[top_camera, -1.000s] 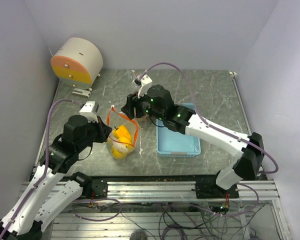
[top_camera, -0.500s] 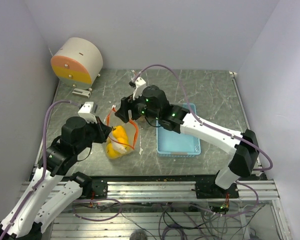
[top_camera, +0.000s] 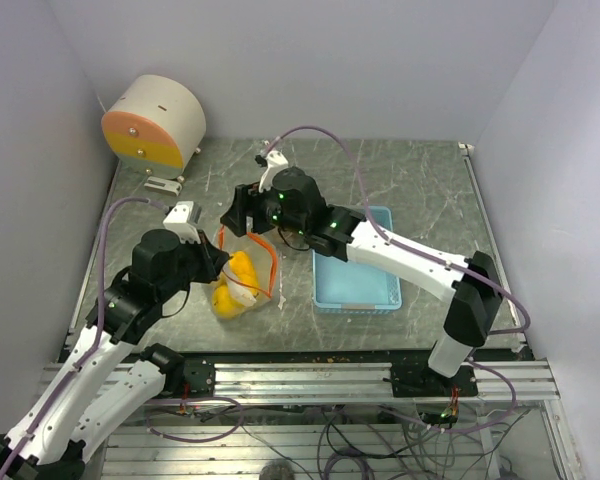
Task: Place the food in the zip-top bag and seal the zipper
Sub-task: Pick up the zipper food storage bag at the center of the board.
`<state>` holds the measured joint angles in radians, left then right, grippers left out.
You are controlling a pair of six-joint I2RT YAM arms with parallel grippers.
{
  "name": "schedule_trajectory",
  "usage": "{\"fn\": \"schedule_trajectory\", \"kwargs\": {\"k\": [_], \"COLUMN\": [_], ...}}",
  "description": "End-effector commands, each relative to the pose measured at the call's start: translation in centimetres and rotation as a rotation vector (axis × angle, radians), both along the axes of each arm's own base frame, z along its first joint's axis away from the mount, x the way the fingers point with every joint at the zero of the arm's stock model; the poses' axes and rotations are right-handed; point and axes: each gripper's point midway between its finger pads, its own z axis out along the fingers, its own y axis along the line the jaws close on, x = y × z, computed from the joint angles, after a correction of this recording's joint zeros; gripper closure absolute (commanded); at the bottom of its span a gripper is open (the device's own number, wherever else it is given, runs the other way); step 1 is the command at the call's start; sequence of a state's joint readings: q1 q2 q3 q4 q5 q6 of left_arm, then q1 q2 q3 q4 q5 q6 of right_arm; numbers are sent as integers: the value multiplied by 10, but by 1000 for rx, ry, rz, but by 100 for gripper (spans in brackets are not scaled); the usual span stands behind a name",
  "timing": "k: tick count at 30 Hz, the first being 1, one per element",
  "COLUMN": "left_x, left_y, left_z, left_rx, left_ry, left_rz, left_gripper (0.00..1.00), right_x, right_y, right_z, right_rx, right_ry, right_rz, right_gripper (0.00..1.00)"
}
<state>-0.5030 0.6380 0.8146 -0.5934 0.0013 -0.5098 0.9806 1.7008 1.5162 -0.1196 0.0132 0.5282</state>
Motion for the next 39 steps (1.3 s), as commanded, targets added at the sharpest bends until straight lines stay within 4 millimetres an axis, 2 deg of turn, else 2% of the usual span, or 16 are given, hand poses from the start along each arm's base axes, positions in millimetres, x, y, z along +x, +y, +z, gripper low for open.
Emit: {"fn": "schedule_trajectory", "kwargs": {"k": [1,5,15,19,26,28,31,34,35,39], "left_x": [3,4,7,8,7,6,4,1,0,-4], "left_y": [-8,-10,-11,-12,-14,-15,-15,-14,-13,-8], "left_z": [10,7,0,0,6,7,7,6,6,4], "left_rx": [-44,-43,-33,-38,-51,-53,-55,-50,-48,-22], "left_ry": [-39,-31,-25,-26,-34,-36,-39,-43,-46,-53], "left_rz": [-23,-28,-26,-27,-40,-45,-55,-65,-65,-65], "left_gripper": [93,93,93,93,93,93,93,93,93,93], "right_x": [5,6,-8,-10,3,7,10,14,16,17], "right_y": [9,17,27,29,23,22,22,15,11,-1], "right_z": [3,-3,-13,-20,-35,-39,-41,-33,-29,-9], "right_rx": [22,1,-26,-44,-116,-127,-137,-137,-131,-78], "right_ry": [18,34,57,68,34,23,-2,-58,-80,-150], "right_rz": [-40,-39,-22,-27,-110,-123,-122,-140,-146,-120], "right_gripper": [32,32,35,47,50,56,72,97,100,100]}}
